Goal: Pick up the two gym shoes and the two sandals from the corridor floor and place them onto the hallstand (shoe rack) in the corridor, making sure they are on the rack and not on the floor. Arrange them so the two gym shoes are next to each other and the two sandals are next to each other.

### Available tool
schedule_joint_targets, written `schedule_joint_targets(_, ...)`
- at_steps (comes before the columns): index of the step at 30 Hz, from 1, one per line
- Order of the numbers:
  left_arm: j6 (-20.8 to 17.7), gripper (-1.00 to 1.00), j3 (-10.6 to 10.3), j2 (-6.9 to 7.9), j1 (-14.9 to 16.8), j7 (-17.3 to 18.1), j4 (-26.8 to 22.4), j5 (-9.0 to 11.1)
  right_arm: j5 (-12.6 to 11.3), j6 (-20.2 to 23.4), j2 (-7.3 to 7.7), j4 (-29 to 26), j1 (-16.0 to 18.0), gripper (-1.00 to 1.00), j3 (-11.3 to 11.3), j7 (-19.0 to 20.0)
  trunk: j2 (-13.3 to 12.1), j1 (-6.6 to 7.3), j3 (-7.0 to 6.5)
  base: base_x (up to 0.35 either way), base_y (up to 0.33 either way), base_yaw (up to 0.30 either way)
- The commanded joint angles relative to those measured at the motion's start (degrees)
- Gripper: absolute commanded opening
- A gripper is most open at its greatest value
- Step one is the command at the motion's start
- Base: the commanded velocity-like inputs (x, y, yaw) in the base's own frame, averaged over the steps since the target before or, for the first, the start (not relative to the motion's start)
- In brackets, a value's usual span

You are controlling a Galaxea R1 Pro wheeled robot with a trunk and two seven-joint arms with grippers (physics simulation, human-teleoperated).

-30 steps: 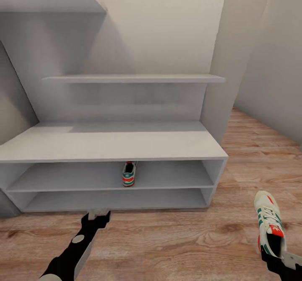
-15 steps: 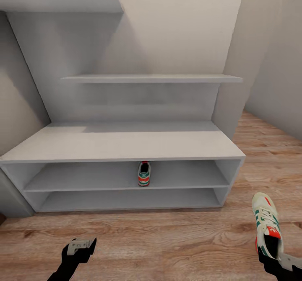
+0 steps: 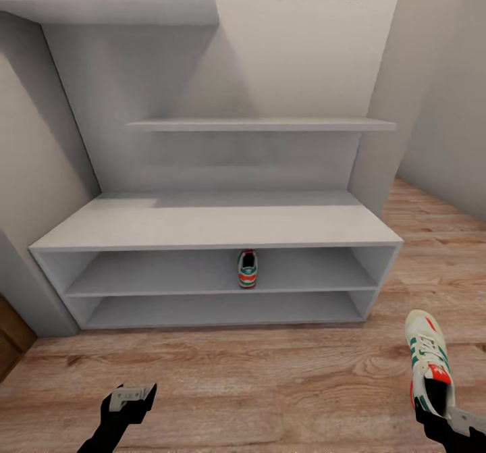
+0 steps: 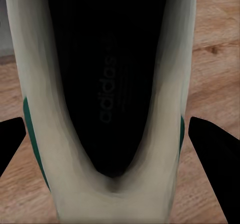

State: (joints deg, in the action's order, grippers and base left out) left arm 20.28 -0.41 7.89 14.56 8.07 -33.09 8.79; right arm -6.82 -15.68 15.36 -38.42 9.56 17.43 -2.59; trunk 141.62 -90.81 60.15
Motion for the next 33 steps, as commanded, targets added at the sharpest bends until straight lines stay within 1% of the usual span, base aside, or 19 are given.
schedule_joint_targets(1,0.1,1.0,-0.1,-0.01,0.0,0.4,0.1,0.6,-0.6,-0.2,0.02,0.0,0.0,-1.0,-0.1,0.0,0.0,0.02,0.05,-0.033,0.03,0.0)
schedule_joint_targets(7,0.4,1.0,-0.4,-0.43,0.0,0.5,0.1,0.1,-0.4,-0.1,-0.02,1.4,0.0,-1.0,-0.3,0.1,0.0,0.02,0.05,-0.012,0.011,0.0)
schedule_joint_targets(10,2.0,1.0,-0.5,-0.47,-0.3,2.0,0.4,0.0,-0.4,0.0,-0.8,2.3,0.0,-1.0,-1.6,0.2,0.0,0.02,0.05,-0.002,0.002,0.0)
schedule_joint_targets(14,4.3,1.0,-0.4,-0.27,-1.6,6.9,1.6,0.0,-0.3,0.7,-3.32,2.3,0.4,-1.0,-5.3,0.2,0.0,0.02,0.05,0.0,0.0,0.0)
schedule_joint_targets(16,5.7,1.0,-0.3,0.03,-2.4,9.8,2.0,0.3,-0.2,2.1,-5.34,2.2,1.8,-1.0,-8.8,0.1,0.0,0.02,0.05,0.0,0.0,0.0)
schedule_joint_targets(17,6.0,1.0,-0.2,0.08,-2.7,10.3,2.1,0.3,-0.2,2.8,-5.87,2.1,2.3,-1.0,-9.8,0.0,0.0,0.02,0.05,0.0,0.0,0.0)
schedule_joint_targets(18,6.7,1.0,-0.1,0.19,-3.3,11.0,2.2,0.4,-0.2,4.8,-6.95,2.1,3.7,-1.0,-11.6,0.0,0.0,0.02,0.05,0.0,0.0,0.0)
schedule_joint_targets(19,7.1,1.0,0.0,0.24,-3.7,11.2,2.2,0.4,-0.1,6.1,-7.54,2.1,4.5,-1.0,-12.5,0.0,0.0,0.02,0.05,0.0,0.0,0.0)
schedule_joint_targets(21,8.1,1.0,0.3,0.47,-4.5,11.7,2.2,0.6,-0.1,13.7,-9.87,2.2,8.5,-1.0,-15.5,-0.2,0.0,0.02,0.05,0.0,0.0,0.0)
schedule_joint_targets(22,8.7,1.0,0.7,0.59,-4.9,11.9,2.2,0.8,-0.1,15.9,-10.46,2.2,9.5,-1.0,-16.1,-0.2,0.0,0.02,0.05,0.0,0.0,0.0)
schedule_joint_targets(24,9.5,1.0,1.6,0.72,-5.3,12.2,2.2,1.1,-0.1,24.7,-12.88,2.2,13.8,-1.0,-17.6,-0.3,0.0,0.02,0.05,0.0,0.0,0.0)
schedule_joint_targets(25,9.6,1.0,1.7,0.74,-5.4,12.2,2.2,1.1,-0.1,26.8,-13.5,2.2,14.9,-1.0,-17.9,-0.3,0.0,0.02,0.05,0.0,0.0,0.0)
schedule_joint_targets(26,9.8,1.0,1.9,0.78,-5.5,12.3,2.2,1.2,-0.1,30.4,-14.7,2.2,17.0,-1.0,-18.2,-0.3,0.0,0.02,0.05,0.0,0.0,0.0)
schedule_joint_targets(27,9.9,1.0,2.0,0.82,-5.5,12.3,2.2,1.2,-0.1,32.0,-15.29,2.2,18.0,-1.0,-18.3,-0.3,0.0,0.02,0.05,0.0,0.0,0.0)
schedule_joint_targets(28,10.0,1.0,2.1,0.93,-5.6,12.4,2.2,1.3,-0.1,34.7,-16.41,2.3,20.0,-1.0,-18.5,-0.7,0.0,0.02,0.05,0.0,0.0,0.0)
schedule_joint_targets(29,10.0,1.0,2.1,0.98,-5.6,12.4,2.2,1.3,-0.1,35.8,-16.94,2.3,20.9,-1.0,-18.5,-1.1,0.0,0.02,0.05,0.0,0.0,0.0)
schedule_joint_targets(30,10.0,1.0,2.2,1.04,-5.6,12.4,2.2,1.3,-0.1,37.5,-17.89,2.3,22.5,-1.0,-18.6,-2.3,0.0,0.02,0.05,0.0,0.0,0.0)
schedule_joint_targets(31,10.0,1.0,2.2,1.1,-5.7,12.4,2.2,1.3,-0.2,39.1,-19.49,2.4,24.3,-1.0,-18.7,-5.1,0.0,0.02,0.05,0.0,0.0,0.0)
schedule_joint_targets(33,10.0,1.0,2.2,1.06,-5.7,12.4,2.3,1.2,-0.3,40.0,-21.83,2.3,25.5,-1.0,-18.8,-8.8,0.0,0.02,0.05,0.0,0.0,0.0)
